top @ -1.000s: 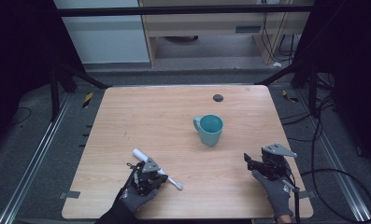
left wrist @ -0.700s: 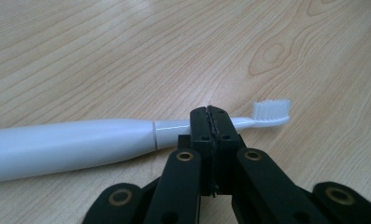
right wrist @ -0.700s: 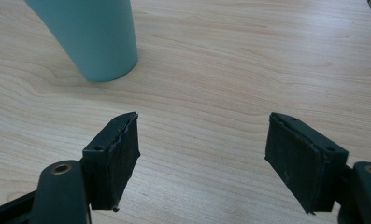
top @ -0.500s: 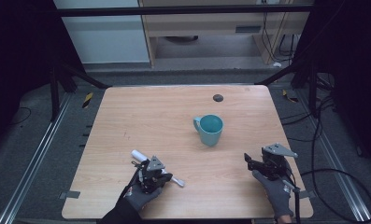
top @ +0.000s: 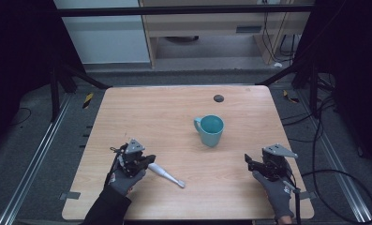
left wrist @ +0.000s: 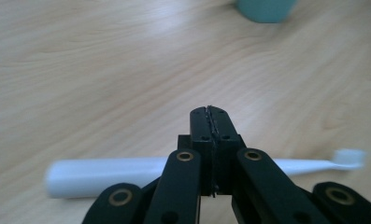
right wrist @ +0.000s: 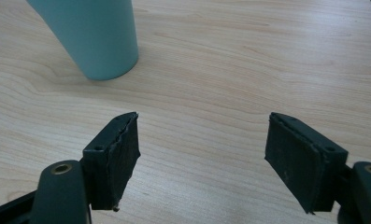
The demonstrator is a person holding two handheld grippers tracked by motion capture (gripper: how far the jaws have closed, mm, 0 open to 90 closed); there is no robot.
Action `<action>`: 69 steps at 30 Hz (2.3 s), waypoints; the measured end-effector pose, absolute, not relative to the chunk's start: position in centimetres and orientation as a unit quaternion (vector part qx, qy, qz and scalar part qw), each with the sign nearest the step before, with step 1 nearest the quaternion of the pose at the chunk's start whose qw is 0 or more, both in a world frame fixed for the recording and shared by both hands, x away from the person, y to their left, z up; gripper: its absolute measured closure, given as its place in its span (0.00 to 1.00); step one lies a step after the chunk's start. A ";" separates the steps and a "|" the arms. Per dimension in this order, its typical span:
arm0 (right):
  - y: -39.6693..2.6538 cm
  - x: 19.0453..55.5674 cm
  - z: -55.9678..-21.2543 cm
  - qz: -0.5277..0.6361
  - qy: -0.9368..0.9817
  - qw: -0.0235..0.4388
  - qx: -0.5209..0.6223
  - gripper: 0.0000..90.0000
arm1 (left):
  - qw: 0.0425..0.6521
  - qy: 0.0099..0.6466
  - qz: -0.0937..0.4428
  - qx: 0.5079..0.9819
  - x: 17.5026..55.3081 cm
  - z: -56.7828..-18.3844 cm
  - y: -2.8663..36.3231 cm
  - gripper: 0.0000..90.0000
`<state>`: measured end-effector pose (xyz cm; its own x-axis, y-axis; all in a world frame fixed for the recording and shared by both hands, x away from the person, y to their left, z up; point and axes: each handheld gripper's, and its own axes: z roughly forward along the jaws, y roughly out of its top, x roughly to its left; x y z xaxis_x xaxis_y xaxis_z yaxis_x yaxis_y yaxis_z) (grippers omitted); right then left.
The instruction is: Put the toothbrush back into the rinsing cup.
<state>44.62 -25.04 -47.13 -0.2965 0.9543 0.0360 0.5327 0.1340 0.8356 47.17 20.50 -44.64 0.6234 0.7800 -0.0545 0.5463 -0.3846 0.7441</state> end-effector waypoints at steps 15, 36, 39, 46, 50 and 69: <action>-25.0 44.7 -47.2 0.388 0.707 0.269 0.526 0.29 | 0.329 0.434 0.156 0.824 51.0 -46.7 22.4 0.99; -24.9 44.7 -47.2 0.386 0.709 0.270 0.524 0.29 | 0.317 0.449 0.149 0.822 50.8 -47.4 24.1 0.99; -24.9 44.6 -47.2 0.387 0.709 0.270 0.525 0.29 | 0.318 0.449 0.150 0.821 50.6 -47.3 24.3 0.99; -24.9 44.6 -47.2 0.386 0.708 0.270 0.526 0.29 | 0.314 0.444 0.147 0.826 49.9 -47.4 24.5 0.99; -24.9 44.6 -47.2 0.386 0.708 0.270 0.526 0.29 | 0.314 0.444 0.146 0.826 49.5 -47.4 24.7 0.99; -24.9 44.6 -47.2 0.386 0.708 0.269 0.526 0.29 | 0.313 0.430 0.132 0.836 46.8 -47.3 25.0 0.99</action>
